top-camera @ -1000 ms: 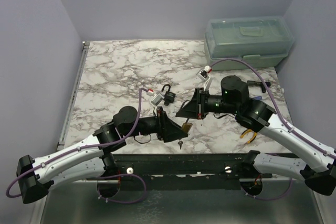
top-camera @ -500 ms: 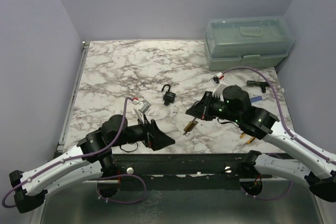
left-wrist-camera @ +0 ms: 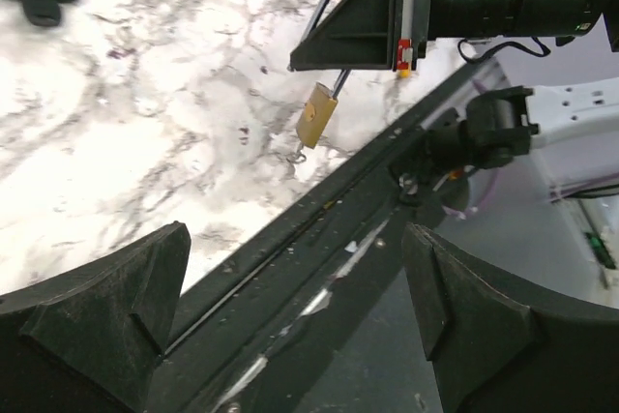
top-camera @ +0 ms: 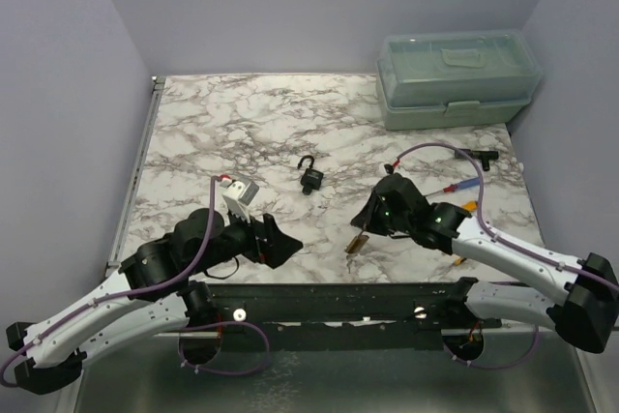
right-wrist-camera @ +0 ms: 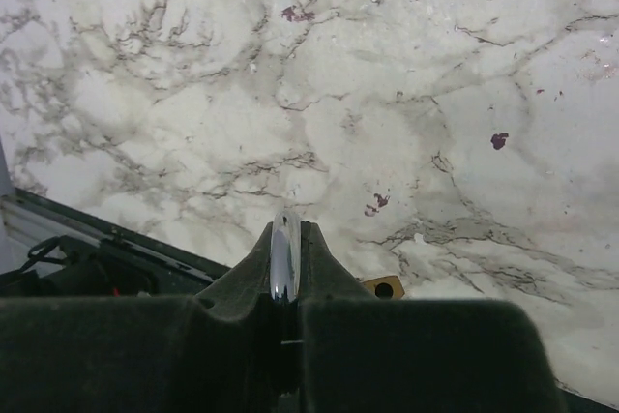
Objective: Unlock with the key
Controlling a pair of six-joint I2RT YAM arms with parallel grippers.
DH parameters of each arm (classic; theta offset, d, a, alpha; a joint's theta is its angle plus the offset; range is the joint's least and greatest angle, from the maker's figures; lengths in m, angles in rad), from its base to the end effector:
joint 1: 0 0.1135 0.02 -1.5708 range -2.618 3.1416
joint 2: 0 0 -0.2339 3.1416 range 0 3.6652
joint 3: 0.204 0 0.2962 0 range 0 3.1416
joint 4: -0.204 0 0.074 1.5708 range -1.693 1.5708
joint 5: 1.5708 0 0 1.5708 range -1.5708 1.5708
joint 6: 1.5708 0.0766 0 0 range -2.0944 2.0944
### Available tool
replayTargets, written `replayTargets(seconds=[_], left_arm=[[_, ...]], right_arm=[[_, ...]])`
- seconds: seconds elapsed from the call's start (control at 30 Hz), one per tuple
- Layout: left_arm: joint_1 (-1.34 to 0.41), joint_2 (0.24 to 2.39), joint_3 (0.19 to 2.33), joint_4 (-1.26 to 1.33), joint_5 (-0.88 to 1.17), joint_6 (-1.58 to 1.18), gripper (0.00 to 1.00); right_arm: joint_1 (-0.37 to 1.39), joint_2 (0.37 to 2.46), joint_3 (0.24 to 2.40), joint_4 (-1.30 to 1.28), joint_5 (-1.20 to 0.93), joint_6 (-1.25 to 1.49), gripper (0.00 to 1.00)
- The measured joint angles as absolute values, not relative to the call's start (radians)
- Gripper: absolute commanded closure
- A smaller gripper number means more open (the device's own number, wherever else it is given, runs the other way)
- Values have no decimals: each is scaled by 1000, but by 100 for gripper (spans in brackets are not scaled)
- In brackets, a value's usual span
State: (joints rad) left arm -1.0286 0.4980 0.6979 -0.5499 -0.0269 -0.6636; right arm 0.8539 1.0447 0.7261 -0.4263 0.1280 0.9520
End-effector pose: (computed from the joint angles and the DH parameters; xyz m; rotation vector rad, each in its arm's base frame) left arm 0.1196 -0.1945 0.2900 0.3590 2.0531 -1.0730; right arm 0.2091 0.2250 0.1802 0.1876 2.4273 0.7406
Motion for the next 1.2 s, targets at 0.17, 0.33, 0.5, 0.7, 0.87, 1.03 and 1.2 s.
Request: replayTargets(seconds=[0.17, 0.33, 0.5, 0.7, 0.87, 1.03, 1.2], left_arm=[[-1029, 480, 717, -595, -115, -617, 4], [-1029, 439, 717, -620, -186, -600, 7], [-1029, 404, 717, -630, -224, -596, 11], [-1029, 411, 717, -631, -237, -595, 12], [-1029, 445, 717, -631, -236, -589, 12], [-1029, 456, 717, -631, -236, -585, 12], [-1029, 456, 717, -631, -236, -582, 12]], right_arm=[[818, 1170, 727, -376, 125, 951, 100], [762, 1266, 725, -311, 99, 950, 100], [718, 1363, 724, -221, 57, 945, 100], [678, 1444, 725, -82, 2, 918, 100], [656, 1510, 732, 10, -41, 864, 100], [645, 1545, 739, 70, -72, 801, 100], [618, 1584, 742, 141, -130, 741, 87]])
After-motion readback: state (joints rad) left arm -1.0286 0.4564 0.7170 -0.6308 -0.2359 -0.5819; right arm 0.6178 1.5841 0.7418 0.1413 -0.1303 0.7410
